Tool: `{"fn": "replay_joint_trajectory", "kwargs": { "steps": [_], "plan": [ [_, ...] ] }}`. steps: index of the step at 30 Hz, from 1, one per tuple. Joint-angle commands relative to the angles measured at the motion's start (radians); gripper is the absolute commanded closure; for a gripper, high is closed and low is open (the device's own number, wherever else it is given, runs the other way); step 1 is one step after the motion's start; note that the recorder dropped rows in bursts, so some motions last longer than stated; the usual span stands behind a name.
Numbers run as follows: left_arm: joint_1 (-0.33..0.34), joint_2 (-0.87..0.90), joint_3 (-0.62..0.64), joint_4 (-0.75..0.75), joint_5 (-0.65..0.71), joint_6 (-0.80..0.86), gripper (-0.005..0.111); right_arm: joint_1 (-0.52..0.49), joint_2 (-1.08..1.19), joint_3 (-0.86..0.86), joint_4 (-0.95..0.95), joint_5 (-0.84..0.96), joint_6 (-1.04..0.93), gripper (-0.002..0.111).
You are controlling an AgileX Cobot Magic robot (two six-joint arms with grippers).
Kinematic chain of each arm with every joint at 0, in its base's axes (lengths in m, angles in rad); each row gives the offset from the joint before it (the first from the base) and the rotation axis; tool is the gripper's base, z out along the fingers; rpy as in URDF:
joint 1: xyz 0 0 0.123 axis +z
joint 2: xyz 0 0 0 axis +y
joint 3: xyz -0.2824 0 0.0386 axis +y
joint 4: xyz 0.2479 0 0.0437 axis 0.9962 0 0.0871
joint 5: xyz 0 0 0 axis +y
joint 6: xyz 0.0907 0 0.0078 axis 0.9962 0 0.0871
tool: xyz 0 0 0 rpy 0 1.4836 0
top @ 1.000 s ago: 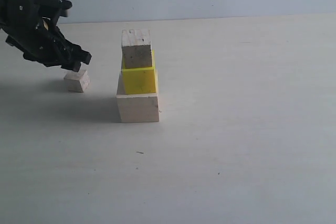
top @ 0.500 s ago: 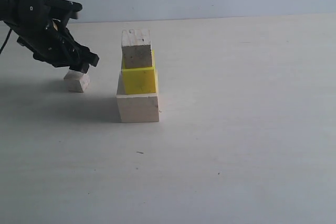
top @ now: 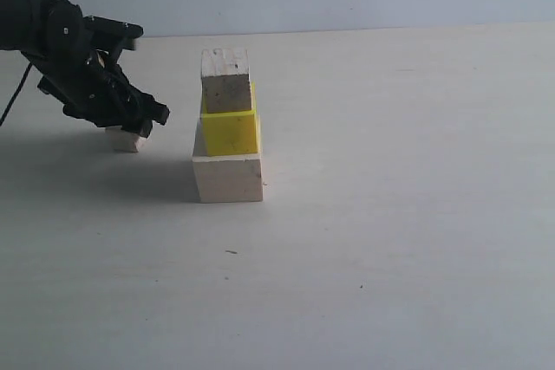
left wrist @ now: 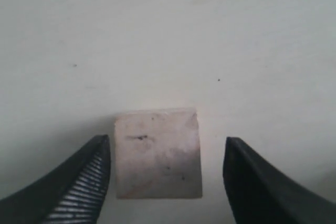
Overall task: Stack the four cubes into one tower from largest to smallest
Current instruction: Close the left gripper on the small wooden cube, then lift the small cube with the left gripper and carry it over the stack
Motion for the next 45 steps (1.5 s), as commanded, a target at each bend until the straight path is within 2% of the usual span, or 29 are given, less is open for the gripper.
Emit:
{"fn": "replay_joint_trajectory", "kwargs": {
  "steps": [1,2,4,10,15,17,21,29,33,36,40,45],
  "plan": [
    [-0.005,-0.004,-0.006,-0.011,-0.008,-0.002,0.066,-0.001,-0.005,0.005,-0.005,-0.003,0.004,0.108],
    [-0.005,-0.005,-0.006,-0.011,-0.001,-0.037,0.083,-0.001,-0.005,0.005,-0.005,-0.003,0.004,0.108],
    [-0.005,-0.017,-0.006,-0.011,0.016,-0.052,0.106,-0.001,-0.005,0.005,-0.005,-0.001,0.004,0.108],
    [-0.005,-0.083,-0.006,0.028,0.098,-0.048,0.107,-0.001,-0.005,0.005,-0.007,-0.001,0.004,0.108],
    [-0.005,-0.215,-0.006,0.07,0.176,-0.044,0.107,-0.001,-0.005,0.005,-0.007,0.0,0.004,0.108],
    [-0.005,-0.279,-0.006,0.062,0.205,0.006,0.107,-0.001,-0.005,0.005,-0.007,0.0,0.004,0.108],
    [-0.005,-0.394,-0.006,0.008,0.283,0.079,0.107,-0.001,-0.005,0.005,-0.004,0.0,0.004,0.108],
    [-0.005,-0.621,-0.008,-0.192,0.491,0.336,0.107,-0.001,-0.005,0.005,-0.002,0.0,0.006,0.108],
    [-0.005,-0.664,-0.062,-0.283,0.622,0.399,0.107,-0.001,-0.005,0.005,0.002,0.0,0.006,0.108],
    [-0.005,-0.664,-0.123,-0.315,0.705,0.395,0.107,-0.001,-0.005,0.005,0.007,0.0,0.006,0.108],
    [-0.005,-0.664,-0.178,-0.361,0.705,0.302,0.107,-0.001,-0.005,0.005,0.007,0.0,0.006,0.108],
    [-0.007,-0.662,-0.188,-0.399,0.667,0.188,0.107,-0.001,-0.005,0.005,0.007,0.0,0.006,0.108]
  ]
}}
